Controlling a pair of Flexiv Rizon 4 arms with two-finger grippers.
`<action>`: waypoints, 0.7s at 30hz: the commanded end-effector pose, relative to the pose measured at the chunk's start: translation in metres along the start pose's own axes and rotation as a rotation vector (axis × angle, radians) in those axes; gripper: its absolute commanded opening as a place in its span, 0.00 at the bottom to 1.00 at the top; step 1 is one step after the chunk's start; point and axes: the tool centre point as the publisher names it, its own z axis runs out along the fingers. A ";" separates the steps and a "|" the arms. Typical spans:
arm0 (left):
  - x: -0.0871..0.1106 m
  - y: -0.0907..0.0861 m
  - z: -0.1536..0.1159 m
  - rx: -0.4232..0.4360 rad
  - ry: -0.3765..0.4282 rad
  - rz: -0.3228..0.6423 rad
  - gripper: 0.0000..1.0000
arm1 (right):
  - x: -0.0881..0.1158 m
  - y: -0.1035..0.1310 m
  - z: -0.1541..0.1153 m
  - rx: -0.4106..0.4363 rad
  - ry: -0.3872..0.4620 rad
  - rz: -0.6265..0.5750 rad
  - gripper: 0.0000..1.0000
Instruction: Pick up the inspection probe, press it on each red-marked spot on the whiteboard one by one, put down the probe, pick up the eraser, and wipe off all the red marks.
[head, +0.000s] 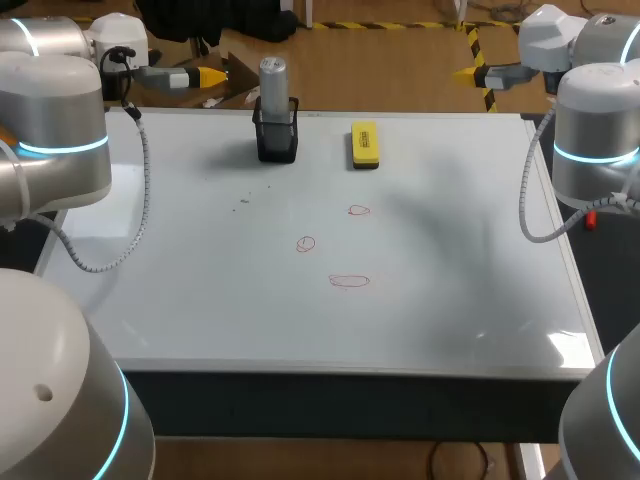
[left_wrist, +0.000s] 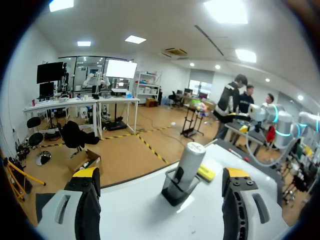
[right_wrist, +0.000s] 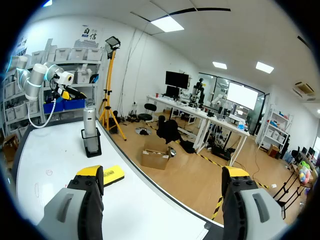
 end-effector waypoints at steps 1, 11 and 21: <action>0.000 0.000 0.000 -0.002 0.002 -0.001 1.00 | 0.000 0.000 0.000 0.001 0.001 0.000 1.00; 0.000 0.000 0.000 -0.002 0.002 -0.001 1.00 | 0.000 0.000 0.000 0.001 0.001 0.000 1.00; 0.003 0.004 0.005 -0.003 0.059 0.053 1.00 | 0.000 0.000 0.000 0.001 0.001 0.000 1.00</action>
